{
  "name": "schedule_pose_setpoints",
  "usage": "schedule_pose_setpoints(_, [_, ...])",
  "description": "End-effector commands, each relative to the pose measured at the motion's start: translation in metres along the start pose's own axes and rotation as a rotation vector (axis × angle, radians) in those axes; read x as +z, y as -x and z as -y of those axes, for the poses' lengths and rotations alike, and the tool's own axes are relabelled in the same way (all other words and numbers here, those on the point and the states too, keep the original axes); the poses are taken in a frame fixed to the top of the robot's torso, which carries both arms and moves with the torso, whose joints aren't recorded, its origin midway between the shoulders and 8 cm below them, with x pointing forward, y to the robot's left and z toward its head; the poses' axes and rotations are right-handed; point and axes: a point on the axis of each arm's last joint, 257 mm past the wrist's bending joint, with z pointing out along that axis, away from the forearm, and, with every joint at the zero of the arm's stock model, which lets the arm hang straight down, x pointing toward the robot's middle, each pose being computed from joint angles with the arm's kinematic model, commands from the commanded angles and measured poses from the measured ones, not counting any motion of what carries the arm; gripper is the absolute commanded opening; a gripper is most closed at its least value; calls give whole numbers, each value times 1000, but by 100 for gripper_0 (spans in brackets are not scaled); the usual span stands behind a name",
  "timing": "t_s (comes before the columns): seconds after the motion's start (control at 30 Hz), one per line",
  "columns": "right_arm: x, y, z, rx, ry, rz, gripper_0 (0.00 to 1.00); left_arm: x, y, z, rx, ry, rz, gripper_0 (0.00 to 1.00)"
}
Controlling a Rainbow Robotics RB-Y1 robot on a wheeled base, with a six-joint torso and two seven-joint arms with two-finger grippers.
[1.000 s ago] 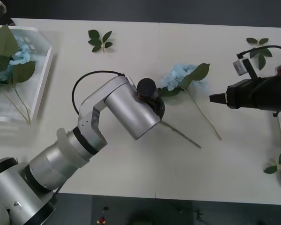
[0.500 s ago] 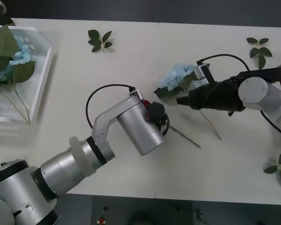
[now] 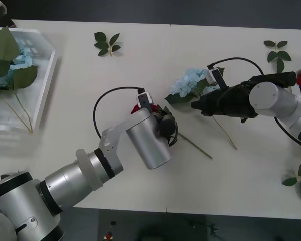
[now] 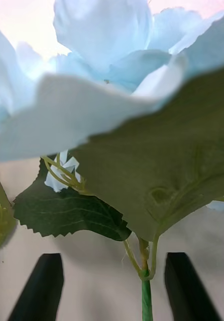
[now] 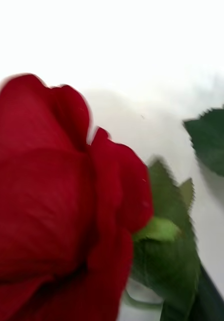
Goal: Put the red flowers into the right box and the blue flowers into the left box
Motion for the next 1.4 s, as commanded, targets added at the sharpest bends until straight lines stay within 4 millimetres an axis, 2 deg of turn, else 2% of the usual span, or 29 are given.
schedule_pose_setpoints(0.03, [-5, 26, 2, -39, -6, 40, 0, -1, 7, 3, 4, 5, 39, 5])
schedule_pose_setpoints(0.07, [-5, 26, 2, -37, -6, 40, 0, -1, 9, 2, 5, 9, 45, 0])
schedule_pose_setpoints(0.43, [-5, 27, 2, -40, -8, 43, 0, -2, 21, -5, 29, 33, 90, 0])
schedule_pose_setpoints(0.57, [-5, 28, 3, -30, -12, 48, 3, -7, 28, 0, 20, 22, 103, 0])
schedule_pose_setpoints(0.6, [-5, 28, 3, -32, -13, 50, 14, -10, 32, 0, 15, 20, 109, 0])
schedule_pose_setpoints(0.63, [-5, 28, 4, -31, -14, 52, 46, -12, 36, -1, 12, 19, 114, 0])
schedule_pose_setpoints(0.67, [-5, 29, 4, -31, -16, 55, 73, -15, 40, 1, 6, 14, 118, 0])
schedule_pose_setpoints(0.7, [-5, 30, 5, -29, -18, 59, 94, -20, 43, 2, -2, 5, 117, 0])
schedule_pose_setpoints(0.73, [-5, 32, 6, -29, -22, 66, 100, -25, 48, 4, -22, -13, 110, 0])
schedule_pose_setpoints(0.97, [-6, 34, 6, -21, -23, 76, 100, -57, 77, 2, -30, -124, 57, 0])
schedule_pose_setpoints(1.1, [-11, 39, 7, 26, -3, 93, 100, -79, 98, -10, 22, -159, 33, 0])
schedule_pose_setpoints(1.23, [-24, 51, 7, 111, 37, 131, 100, -97, 117, -20, 78, -196, 23, 0])
schedule_pose_setpoints(1.4, [-51, 73, 8, 221, 102, 183, 100, -117, 144, -31, 236, -257, 41, 0])
